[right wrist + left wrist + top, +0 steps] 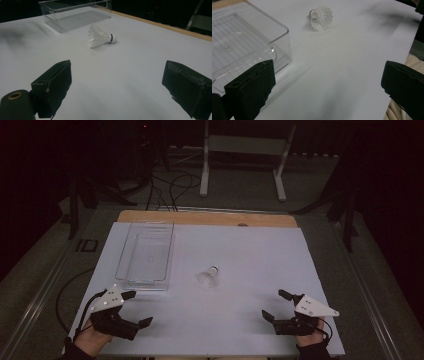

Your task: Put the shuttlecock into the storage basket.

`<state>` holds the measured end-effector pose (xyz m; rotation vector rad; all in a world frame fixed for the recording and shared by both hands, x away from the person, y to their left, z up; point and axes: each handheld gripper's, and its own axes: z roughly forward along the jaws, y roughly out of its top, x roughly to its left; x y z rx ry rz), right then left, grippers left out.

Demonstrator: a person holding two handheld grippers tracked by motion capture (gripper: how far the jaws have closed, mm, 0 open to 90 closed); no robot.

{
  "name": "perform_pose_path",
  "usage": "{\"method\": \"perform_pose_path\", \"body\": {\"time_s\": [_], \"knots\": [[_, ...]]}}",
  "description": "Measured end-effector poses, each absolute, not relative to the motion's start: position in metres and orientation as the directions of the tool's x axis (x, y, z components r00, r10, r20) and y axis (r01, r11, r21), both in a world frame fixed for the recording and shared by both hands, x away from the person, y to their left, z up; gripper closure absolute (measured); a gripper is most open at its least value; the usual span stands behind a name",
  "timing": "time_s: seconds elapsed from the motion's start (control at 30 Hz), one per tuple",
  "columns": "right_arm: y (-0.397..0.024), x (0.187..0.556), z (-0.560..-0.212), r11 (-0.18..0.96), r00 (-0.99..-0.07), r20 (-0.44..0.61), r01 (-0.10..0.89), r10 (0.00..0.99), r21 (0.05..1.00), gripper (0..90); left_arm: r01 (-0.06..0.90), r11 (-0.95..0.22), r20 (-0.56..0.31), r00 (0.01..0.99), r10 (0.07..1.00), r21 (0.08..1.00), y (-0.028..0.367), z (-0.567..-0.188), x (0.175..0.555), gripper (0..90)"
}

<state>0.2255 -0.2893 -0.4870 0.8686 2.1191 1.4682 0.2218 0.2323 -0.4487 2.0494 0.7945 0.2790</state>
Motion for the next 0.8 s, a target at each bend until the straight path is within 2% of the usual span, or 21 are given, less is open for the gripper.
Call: {"method": "perform_pose_path", "body": {"time_s": [0.2,0.47,0.8], "knots": [[-0.289,0.225,-0.487,0.253,-0.719,0.007,0.254,0.695,0.934,9.0,0.480,-0.428,-0.100,0.747,0.658,0.766,0.227,-0.446,0.223,0.0],[-0.287,0.226,-0.487,0.258,-0.725,0.008,0.256,0.689,0.932,9.0,0.497,-0.528,-0.074,0.772,0.631,0.689,0.215,-0.446,0.226,0.0],[-0.286,0.226,-0.488,0.265,-0.726,0.008,0.262,0.688,0.928,9.0,0.536,-0.565,-0.072,0.762,0.644,0.627,0.212,-0.443,0.230,0.0]]}}
